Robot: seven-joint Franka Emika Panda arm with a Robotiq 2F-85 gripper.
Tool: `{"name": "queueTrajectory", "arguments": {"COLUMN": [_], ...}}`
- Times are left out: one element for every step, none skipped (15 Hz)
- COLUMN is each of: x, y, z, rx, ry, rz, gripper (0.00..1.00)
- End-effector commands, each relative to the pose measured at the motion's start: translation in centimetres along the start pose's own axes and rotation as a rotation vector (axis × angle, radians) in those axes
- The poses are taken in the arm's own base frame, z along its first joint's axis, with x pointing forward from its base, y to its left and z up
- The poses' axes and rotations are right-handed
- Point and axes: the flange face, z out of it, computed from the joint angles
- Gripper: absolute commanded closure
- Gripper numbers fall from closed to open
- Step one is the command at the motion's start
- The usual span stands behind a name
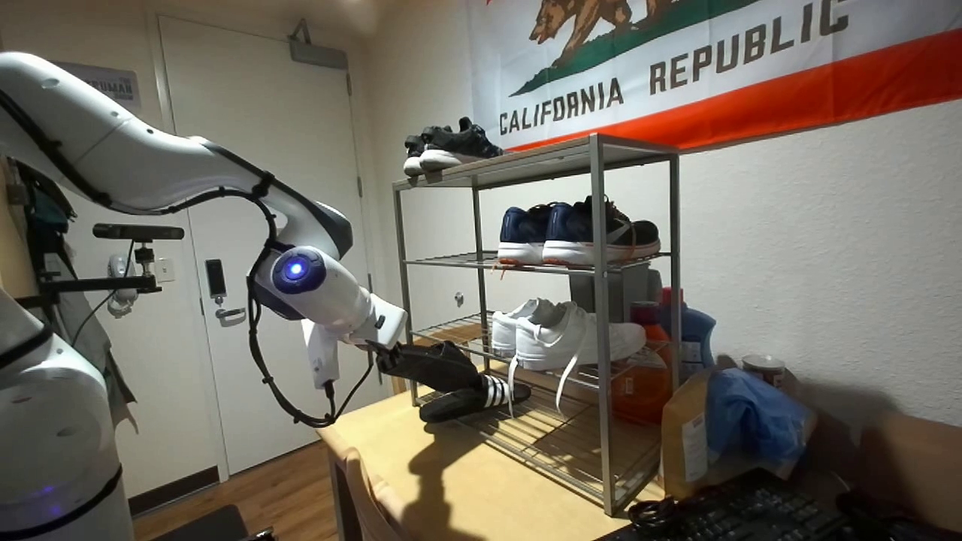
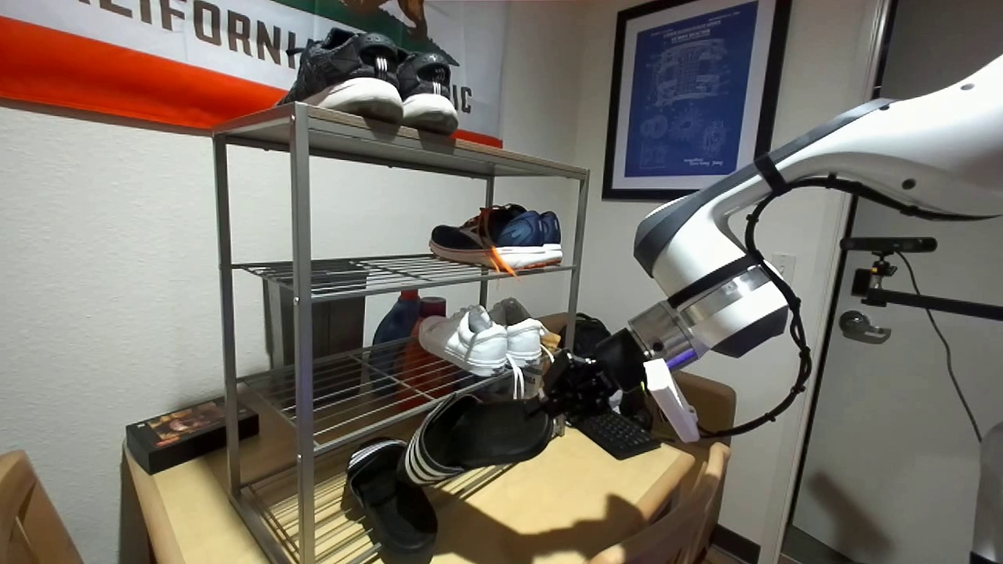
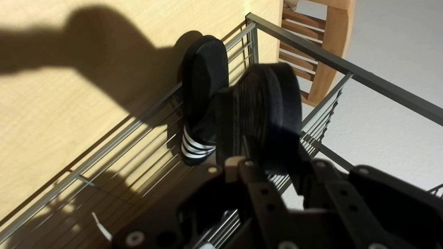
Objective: Remove the right slide sandal from the bottom shelf and place it on the topmost shelf of the shoe rack
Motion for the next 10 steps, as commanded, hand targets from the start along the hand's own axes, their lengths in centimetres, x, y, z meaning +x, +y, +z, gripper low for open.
{"name": "queueTrajectory", "arguments": {"x": [1.0, 1.5, 2.0, 2.8, 3.4, 4.1, 4.5, 4.8, 4.8, 5.0], "y": [-1.8, -1.9, -1.9, -1.7, -1.4, -0.9, -0.6, -0.1, 0.3, 0.7], "z": [-2.0, -2.5, -3.1, -4.0, -5.0, -6.4, -7.9, -9.8, -11.6, -13.3], "rx": [-0.025, -0.037, -0.053, -0.073, -0.094, -0.121, -0.137, -0.152, -0.162, -0.165], "ry": [0.029, 0.024, 0.011, 0.000, -0.012, -0.026, -0.042, -0.064, -0.080, -0.100], "rz": [-0.023, -0.038, -0.054, -0.069, -0.085, -0.099, -0.112, -0.126, -0.141, -0.152], "gripper": [0.93, 0.93, 0.93, 0.93, 0.93, 0.93, 0.93, 0.93, 0.93, 0.93]}}
